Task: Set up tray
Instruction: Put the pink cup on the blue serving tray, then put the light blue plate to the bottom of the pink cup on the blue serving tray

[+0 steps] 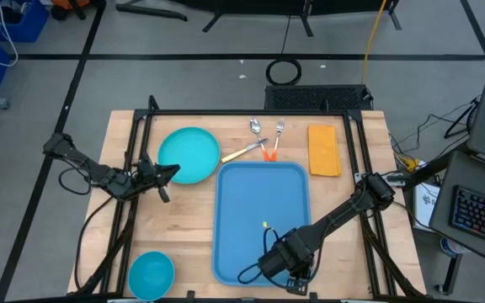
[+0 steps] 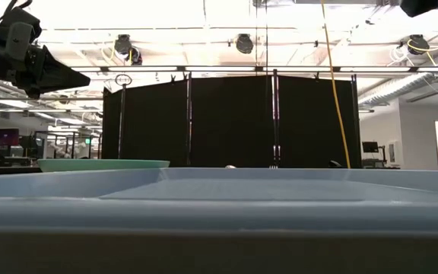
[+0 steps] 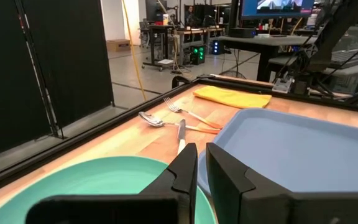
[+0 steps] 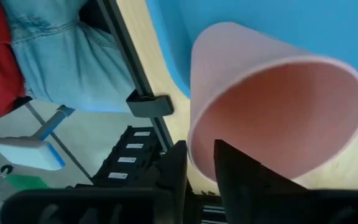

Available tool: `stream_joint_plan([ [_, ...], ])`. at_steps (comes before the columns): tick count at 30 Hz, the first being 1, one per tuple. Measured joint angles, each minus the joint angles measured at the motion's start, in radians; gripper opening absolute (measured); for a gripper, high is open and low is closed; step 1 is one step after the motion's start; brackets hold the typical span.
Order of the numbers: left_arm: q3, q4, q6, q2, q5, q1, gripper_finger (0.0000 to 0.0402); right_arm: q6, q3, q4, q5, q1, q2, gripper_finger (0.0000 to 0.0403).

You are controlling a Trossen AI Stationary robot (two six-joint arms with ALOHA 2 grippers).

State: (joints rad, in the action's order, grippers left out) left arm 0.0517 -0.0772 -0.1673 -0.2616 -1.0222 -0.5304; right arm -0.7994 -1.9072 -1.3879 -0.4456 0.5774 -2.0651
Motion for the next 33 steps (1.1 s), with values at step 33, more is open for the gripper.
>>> stream_joint_plan([
  [33,0.000,0.000,0.001,0.000,0.000,0.000,0.0037,-0.025,0.001,-0.008,0.012,-0.007,0.078,0.0131],
])
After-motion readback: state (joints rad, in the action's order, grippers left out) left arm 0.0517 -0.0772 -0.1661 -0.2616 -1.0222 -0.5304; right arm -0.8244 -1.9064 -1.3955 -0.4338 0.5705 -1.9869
